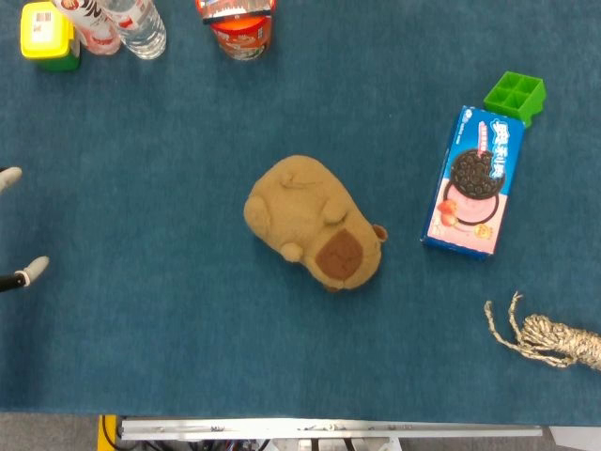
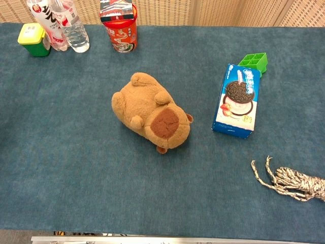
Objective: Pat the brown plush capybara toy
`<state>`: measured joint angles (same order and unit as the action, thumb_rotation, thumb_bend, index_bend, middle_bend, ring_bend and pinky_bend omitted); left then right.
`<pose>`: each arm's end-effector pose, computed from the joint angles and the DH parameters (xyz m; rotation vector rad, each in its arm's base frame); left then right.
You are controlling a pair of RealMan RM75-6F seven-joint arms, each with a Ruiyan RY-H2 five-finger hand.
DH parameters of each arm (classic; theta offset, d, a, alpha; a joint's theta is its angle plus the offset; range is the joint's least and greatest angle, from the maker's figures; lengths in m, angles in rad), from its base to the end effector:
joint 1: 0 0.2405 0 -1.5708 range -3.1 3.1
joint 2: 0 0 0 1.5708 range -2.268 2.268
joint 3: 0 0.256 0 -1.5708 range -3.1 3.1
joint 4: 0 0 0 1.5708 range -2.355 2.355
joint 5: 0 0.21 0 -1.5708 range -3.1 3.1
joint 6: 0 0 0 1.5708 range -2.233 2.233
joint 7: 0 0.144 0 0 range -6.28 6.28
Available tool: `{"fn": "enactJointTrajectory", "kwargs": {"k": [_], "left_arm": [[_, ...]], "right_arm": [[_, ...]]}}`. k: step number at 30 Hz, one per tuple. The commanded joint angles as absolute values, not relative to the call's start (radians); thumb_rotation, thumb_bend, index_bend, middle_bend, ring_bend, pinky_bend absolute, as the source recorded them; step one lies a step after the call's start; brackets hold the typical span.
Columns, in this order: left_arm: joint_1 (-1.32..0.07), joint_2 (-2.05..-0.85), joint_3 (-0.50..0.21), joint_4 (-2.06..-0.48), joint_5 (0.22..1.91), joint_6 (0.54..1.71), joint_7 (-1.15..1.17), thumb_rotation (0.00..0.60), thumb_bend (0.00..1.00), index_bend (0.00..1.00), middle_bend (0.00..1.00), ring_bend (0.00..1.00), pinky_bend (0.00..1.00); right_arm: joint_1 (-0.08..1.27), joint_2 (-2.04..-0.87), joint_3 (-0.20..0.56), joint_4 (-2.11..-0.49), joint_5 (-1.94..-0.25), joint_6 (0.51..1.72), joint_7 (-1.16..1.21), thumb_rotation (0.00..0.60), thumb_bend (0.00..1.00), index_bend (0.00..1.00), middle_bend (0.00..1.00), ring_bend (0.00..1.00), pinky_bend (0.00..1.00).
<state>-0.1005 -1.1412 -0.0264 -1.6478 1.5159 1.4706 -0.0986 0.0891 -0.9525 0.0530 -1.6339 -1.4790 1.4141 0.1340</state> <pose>-0.2995 0.1799 0.1427 -1.3762 -1.0384 -1.0195 -0.3227 -0.1832 0.2046 1.3903 -0.9475 0.8540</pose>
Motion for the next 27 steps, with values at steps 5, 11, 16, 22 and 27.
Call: {"fn": "enactJointTrajectory", "kwargs": {"k": [5, 11, 16, 22, 27], "left_arm": [[-0.104, -1.145, -0.020, -1.642, 1.527, 1.463, -0.107, 0.600, 0.04, 0.17, 0.19, 0.18, 0.05], [-0.140, -1.144, -0.008, -1.620, 1.589, 1.433, -0.177, 0.600, 0.04, 0.16, 0.19, 0.18, 0.05], [-0.194, -1.164, 0.003, -1.575, 1.648, 1.385, -0.267, 0.600, 0.04, 0.16, 0.19, 0.18, 0.04], [-0.277, -1.198, 0.012, -1.552, 1.701, 1.307, -0.360, 0.600, 0.04, 0.16, 0.17, 0.18, 0.03], [-0.344, -1.239, 0.015, -1.537, 1.735, 1.256, -0.435, 0.564, 0.04, 0.15, 0.15, 0.15, 0.01]], "right_arm": [[0.093, -0.935, 0.071, -1.651, -1.478, 1.429, 0.156, 0.600, 0.00, 0.38, 0.37, 0.23, 0.18], [0.098, -0.913, 0.094, -1.682, -1.435, 1.422, 0.152, 0.600, 0.00, 0.38, 0.36, 0.23, 0.18], [0.102, -0.903, 0.112, -1.719, -1.376, 1.403, 0.128, 0.600, 0.00, 0.36, 0.36, 0.23, 0.18], [0.104, -0.898, 0.118, -1.744, -1.342, 1.389, 0.094, 0.600, 0.00, 0.36, 0.36, 0.23, 0.18], [0.106, -0.902, 0.113, -1.747, -1.337, 1.376, 0.079, 0.600, 0.00, 0.36, 0.36, 0.23, 0.18]]}}
